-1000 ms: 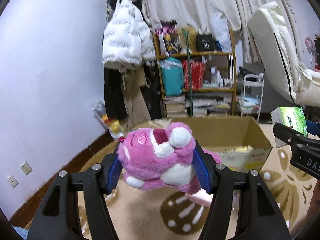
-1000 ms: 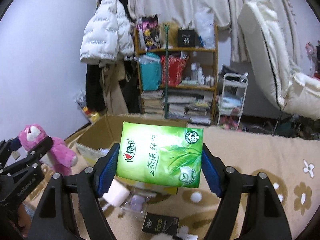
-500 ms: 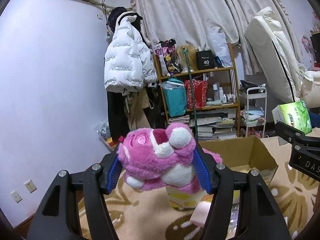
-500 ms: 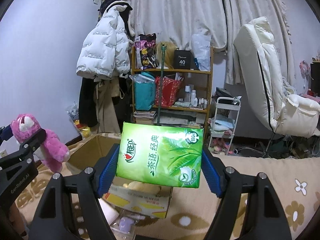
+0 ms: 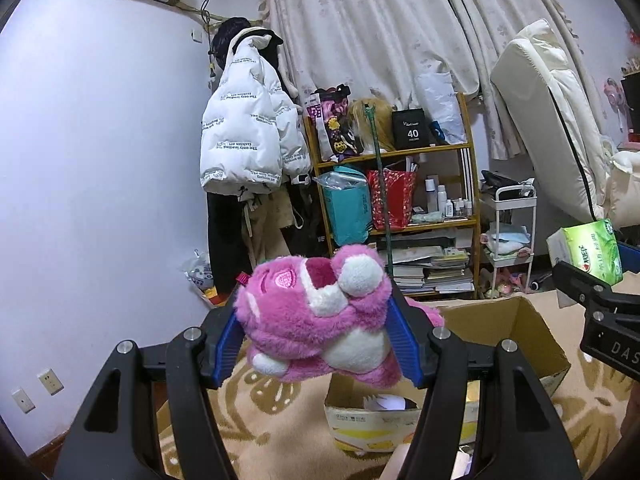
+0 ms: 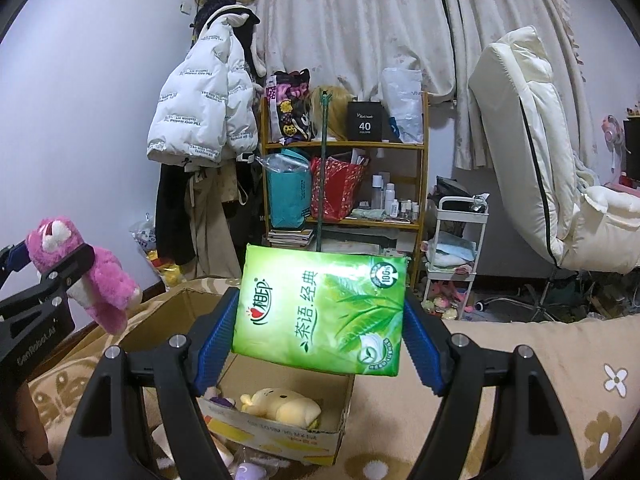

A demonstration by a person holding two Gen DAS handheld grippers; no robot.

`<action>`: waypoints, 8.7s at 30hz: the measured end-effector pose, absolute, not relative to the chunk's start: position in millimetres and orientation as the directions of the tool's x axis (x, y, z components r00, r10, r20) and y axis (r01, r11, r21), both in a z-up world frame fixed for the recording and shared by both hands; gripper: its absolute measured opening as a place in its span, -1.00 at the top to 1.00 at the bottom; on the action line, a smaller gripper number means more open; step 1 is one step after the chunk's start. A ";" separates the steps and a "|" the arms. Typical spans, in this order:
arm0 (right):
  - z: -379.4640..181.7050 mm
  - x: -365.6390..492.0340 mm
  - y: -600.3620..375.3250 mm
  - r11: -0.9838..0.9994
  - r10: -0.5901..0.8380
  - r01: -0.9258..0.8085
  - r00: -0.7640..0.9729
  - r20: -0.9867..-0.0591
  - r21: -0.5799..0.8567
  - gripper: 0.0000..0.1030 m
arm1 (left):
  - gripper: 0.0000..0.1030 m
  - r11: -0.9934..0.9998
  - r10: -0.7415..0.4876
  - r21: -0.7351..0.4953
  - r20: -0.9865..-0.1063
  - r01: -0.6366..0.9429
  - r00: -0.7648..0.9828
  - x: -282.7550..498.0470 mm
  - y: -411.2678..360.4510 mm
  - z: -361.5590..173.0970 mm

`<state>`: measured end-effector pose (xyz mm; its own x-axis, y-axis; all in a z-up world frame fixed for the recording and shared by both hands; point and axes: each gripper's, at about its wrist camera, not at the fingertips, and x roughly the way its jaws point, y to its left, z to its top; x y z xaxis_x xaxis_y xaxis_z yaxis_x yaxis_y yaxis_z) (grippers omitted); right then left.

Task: Organize soft objects
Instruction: 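Carry the pink bear and green tissue pack above the box with both tools, then open the left tool over the box while the right tool releases the tissue pack, then lower the left tool onto the pink roll cushion while the right tool reaches the white fluffy toy, then grasp and lift the pink roll with the left tool while the right tool grasps the fluffy toy, then carry the pink roll and white fluffy toy above the box with both tools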

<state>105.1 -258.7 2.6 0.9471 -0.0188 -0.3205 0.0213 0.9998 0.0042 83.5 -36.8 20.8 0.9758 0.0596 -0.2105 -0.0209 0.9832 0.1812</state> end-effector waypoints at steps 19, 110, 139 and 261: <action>-34.2 136.4 -267.1 0.999 0.034 -0.022 0.919 -0.392 0.035 -0.57 | -0.24 0.987 0.011 0.157 -0.285 0.035 0.959 113.5 -39.5 -11.5; -45.9 39.2 -309.0 0.973 0.073 0.098 0.735 -0.674 0.211 -1.00 | -0.92 0.970 -0.008 0.203 -0.532 0.137 0.847 44.8 -40.3 -23.1; -131.4 71.8 -293.3 0.978 0.129 0.112 0.353 -0.927 0.178 -0.88 | -0.92 0.939 -0.134 0.100 -0.775 0.330 0.617 97.3 -74.6 -99.3; 9.3 95.2 -239.2 0.996 0.080 -0.087 0.960 -0.268 -0.013 0.37 | -0.13 0.983 -0.003 0.170 -0.374 0.072 0.927 91.0 -54.3 -5.1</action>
